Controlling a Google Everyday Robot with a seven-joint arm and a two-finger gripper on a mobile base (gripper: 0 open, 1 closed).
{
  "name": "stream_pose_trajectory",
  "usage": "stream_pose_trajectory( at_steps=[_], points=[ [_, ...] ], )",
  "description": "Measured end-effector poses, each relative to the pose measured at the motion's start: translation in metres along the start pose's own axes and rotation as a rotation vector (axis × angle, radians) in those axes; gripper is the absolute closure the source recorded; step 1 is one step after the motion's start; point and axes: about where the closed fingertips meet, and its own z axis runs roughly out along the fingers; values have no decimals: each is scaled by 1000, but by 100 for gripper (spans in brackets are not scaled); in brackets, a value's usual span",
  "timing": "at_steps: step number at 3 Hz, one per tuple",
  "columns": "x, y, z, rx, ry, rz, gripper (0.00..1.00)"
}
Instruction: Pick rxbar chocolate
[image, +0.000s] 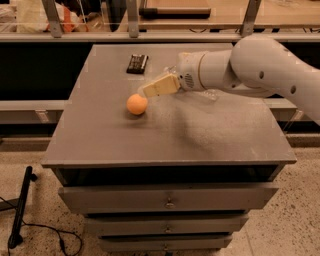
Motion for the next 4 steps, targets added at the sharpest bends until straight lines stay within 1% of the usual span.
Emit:
stream_pose_trajectory(
  at_steps=[1, 2, 3, 4],
  points=[
    [0, -1, 21, -11, -8, 17, 0],
    [-4, -4, 36, -16, -29, 61, 0],
    [-6, -2, 47, -18, -37, 97, 0],
    [-10, -5, 58, 1, -18, 104, 0]
  ],
)
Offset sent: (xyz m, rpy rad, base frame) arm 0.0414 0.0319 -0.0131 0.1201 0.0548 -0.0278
